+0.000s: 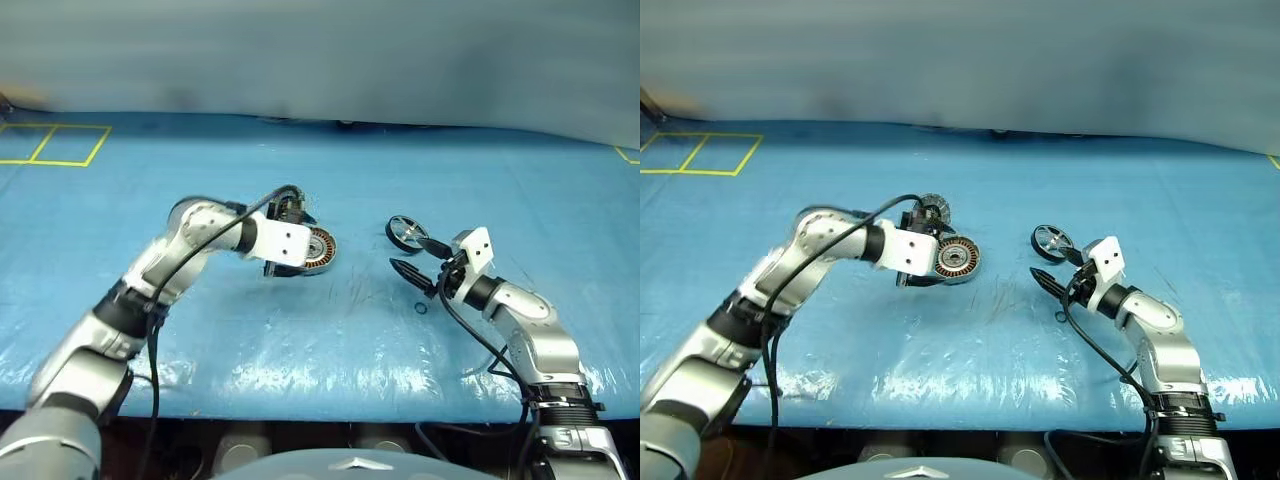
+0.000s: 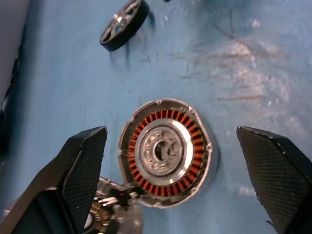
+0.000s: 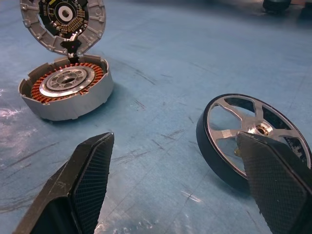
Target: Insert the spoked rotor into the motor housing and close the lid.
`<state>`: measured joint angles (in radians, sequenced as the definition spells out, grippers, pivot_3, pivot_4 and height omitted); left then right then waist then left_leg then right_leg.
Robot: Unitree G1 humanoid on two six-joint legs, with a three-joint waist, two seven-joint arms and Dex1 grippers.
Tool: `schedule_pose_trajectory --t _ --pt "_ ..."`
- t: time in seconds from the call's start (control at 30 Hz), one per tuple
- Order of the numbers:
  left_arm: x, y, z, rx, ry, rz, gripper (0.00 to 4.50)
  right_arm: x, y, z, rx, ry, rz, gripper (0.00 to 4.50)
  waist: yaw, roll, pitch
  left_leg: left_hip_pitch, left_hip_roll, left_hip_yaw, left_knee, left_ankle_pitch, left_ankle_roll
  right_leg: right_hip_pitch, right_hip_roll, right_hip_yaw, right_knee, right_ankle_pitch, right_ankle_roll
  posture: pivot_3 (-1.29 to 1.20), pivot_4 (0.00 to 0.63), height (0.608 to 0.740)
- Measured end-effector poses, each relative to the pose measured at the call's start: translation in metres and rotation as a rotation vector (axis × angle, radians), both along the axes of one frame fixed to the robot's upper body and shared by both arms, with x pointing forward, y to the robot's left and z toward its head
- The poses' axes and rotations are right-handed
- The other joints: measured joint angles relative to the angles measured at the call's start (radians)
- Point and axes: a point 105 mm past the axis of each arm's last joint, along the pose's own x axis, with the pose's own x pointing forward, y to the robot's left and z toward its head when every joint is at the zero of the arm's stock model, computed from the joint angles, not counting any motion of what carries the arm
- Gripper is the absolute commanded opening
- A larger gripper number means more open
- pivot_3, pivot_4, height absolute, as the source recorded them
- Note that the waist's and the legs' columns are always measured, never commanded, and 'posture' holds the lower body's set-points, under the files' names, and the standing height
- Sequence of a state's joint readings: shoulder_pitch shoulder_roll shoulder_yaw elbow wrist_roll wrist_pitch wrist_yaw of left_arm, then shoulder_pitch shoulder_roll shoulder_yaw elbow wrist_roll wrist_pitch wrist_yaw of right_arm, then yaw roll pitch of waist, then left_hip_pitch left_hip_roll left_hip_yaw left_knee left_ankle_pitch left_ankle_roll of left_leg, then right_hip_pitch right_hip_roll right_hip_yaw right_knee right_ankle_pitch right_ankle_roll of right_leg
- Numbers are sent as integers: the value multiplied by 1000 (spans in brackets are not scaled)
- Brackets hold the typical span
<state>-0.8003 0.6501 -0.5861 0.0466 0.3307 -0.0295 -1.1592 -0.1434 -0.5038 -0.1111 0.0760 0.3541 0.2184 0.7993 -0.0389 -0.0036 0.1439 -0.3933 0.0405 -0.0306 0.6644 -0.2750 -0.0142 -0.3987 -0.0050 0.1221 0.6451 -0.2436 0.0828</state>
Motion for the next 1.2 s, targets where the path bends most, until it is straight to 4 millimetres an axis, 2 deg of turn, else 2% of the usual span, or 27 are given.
schedule_pose_trajectory --t 0.1,0.27,0.5,0.67,0.87,1.2 --pt "6 8 -16 223 -7 -39 4500 -1 -4 1 -22 4 5 4192 -1 1 1 -1 0 0 -2 0 0 -2 0 0 0 0 -1 0 150 740" --pt "23 15 -14 391 -35 -49 4500 0 -11 4 -53 5 1 4192 3 1 2 -2 0 0 -1 -1 1 -2 0 0 0 -1 -1 0 150 740" --pt "23 -8 -25 404 -9 -106 4500 0 -11 5 -57 2 4 4192 2 1 2 -3 0 0 0 -1 2 -2 0 0 1 0 -1 0 150 740" --pt "23 -20 -22 411 -31 -146 4500 -1 -10 5 -56 15 4 4192 2 1 2 -3 0 0 0 -1 2 -2 0 0 1 0 -1 0 150 740" --pt "24 -18 -32 470 -9 -157 4500 -1 -8 8 -59 2 11 4192 2 1 2 -3 0 0 1 -1 2 -2 0 0 2 0 -1 0 150 740" --pt "21 -17 -33 482 5 -177 4500 -3 -7 7 -60 12 5 4192 0 1 2 -2 0 0 2 -1 2 -2 0 0 4 0 -1 0 150 740"
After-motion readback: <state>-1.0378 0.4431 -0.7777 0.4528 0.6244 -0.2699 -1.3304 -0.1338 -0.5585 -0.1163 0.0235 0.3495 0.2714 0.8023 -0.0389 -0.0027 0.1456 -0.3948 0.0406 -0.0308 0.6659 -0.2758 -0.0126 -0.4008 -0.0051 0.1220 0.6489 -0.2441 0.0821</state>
